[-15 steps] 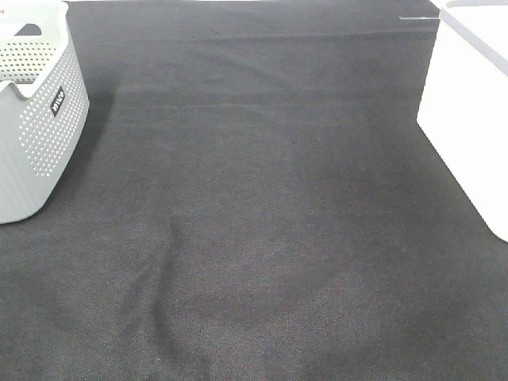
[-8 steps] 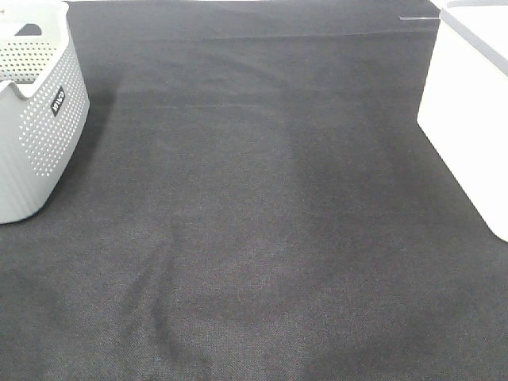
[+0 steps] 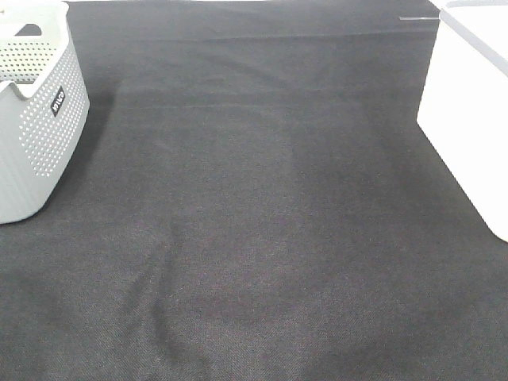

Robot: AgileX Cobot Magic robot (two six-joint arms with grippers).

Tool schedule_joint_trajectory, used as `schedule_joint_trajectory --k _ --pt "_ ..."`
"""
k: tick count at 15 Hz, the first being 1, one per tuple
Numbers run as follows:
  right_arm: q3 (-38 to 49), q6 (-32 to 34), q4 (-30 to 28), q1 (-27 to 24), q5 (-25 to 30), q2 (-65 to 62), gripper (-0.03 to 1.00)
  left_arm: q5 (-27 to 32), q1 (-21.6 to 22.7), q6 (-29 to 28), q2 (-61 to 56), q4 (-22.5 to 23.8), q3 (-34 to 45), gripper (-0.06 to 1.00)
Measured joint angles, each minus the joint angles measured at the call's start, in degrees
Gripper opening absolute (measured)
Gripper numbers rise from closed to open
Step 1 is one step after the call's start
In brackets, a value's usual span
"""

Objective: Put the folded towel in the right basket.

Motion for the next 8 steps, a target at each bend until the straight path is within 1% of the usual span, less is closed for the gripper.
schedule_joint_trajectory --k 1,4,6,8 --pt "0.0 0.0 0.0 0.0 0.0 0.0 0.98 0.0 0.0 0.0 0.0 0.0 0.0 0.99" --pt "11.8 0.0 -0.23 0.0 1.26 -18.45 0.98 0.0 0.0 -0.06 0.0 0.0 0.0 0.99" --pt "18.16 0.0 -1.6 0.0 4.13 -31.63 0.98 0.0 0.0 -0.06 0.0 0.0 0.0 0.99" --pt "20.51 0.0 -3.15 0.0 5.04 -40.05 0.98 0.0 0.0 -0.06 0.0 0.0 0.0 0.99"
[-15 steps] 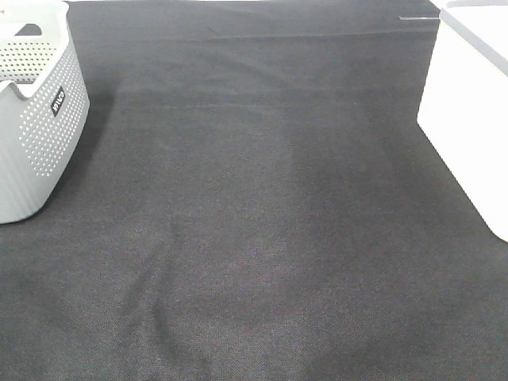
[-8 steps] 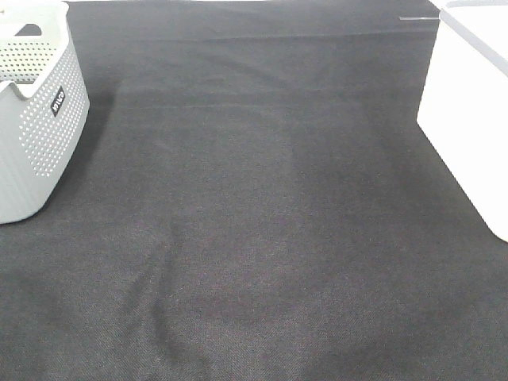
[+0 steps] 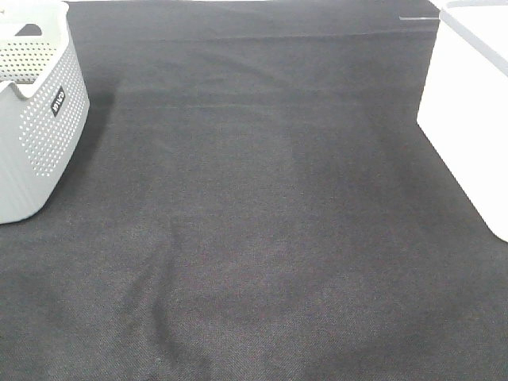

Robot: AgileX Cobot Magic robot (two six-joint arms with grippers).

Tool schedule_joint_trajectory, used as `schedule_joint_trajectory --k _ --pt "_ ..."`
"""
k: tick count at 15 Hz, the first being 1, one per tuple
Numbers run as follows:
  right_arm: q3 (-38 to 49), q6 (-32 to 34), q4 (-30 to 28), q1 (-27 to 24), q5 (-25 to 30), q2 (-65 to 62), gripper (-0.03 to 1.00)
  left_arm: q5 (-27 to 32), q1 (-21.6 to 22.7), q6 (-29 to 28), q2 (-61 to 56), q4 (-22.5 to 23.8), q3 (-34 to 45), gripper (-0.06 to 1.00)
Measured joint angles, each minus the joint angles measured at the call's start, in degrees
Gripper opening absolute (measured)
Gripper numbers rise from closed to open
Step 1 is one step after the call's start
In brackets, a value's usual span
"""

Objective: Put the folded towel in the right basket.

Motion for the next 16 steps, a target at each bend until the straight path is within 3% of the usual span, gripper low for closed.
schedule_joint_trajectory --k 4,7,16 --pt "0.29 -0.06 0.29 0.0 0.11 -2.98 0.98 0.0 0.0 0.0 0.0 0.0 0.0 0.99" --pt "2.86 -0.63 0.4 0.06 -5.67 -2.98 0.98 0.0 0.0 0.0 0.0 0.0 0.0 0.99" --pt "2.92 -1.78 -2.98 0.06 -6.76 -2.98 0.98 0.0 0.0 0.0 0.0 0.0 0.0 0.99"
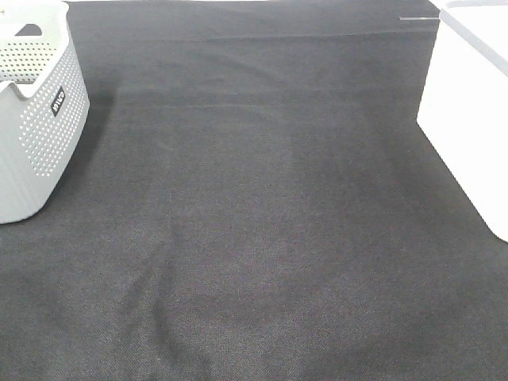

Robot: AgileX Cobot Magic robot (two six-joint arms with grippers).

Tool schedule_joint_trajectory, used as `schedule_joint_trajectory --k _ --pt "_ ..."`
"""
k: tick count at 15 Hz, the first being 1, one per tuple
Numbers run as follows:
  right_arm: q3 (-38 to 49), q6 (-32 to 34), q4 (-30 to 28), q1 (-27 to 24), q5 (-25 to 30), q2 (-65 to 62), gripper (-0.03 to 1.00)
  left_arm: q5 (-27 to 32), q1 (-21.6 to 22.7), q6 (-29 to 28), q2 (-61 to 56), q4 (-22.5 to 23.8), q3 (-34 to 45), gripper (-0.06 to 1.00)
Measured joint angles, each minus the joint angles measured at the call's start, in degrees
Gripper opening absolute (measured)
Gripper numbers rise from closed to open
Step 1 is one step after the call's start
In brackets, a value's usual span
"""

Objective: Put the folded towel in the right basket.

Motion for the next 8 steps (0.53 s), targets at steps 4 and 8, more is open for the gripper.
schedule_joint_trajectory --k 4,8 --pt "0.0 -0.17 0.0 0.0 0.0 0.0 0.98 0.0 0.0 0.0 0.0 0.0 0.0 0.99" --pt "0.0 -0.17 0.0 0.0 0.0 0.0 0.98 0.0 0.0 0.0 0.0 0.0 0.0 0.99"
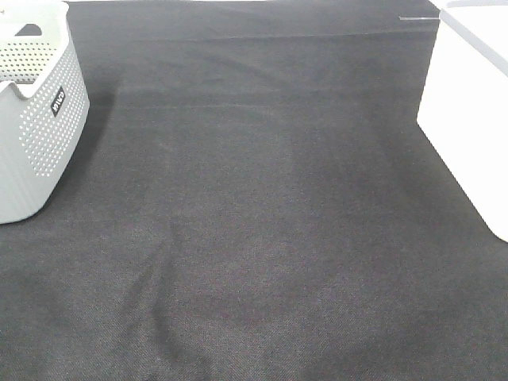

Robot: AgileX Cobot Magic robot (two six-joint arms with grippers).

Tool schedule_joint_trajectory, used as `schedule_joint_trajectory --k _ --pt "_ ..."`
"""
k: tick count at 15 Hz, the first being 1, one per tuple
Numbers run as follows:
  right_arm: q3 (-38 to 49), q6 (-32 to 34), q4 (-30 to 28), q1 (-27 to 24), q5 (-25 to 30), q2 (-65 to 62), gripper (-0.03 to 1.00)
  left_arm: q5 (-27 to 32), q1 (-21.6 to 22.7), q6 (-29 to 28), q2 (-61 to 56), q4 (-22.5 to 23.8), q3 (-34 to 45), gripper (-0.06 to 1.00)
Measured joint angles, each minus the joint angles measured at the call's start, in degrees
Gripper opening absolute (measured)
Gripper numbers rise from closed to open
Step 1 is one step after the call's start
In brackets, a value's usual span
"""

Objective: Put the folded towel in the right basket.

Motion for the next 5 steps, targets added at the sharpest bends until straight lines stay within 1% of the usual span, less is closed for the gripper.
schedule_joint_trajectory --k 5 --pt "0.0 -0.06 0.0 0.0 0.0 0.0 0.98 0.0 0.0 0.0 0.0 0.0 0.0 0.99"
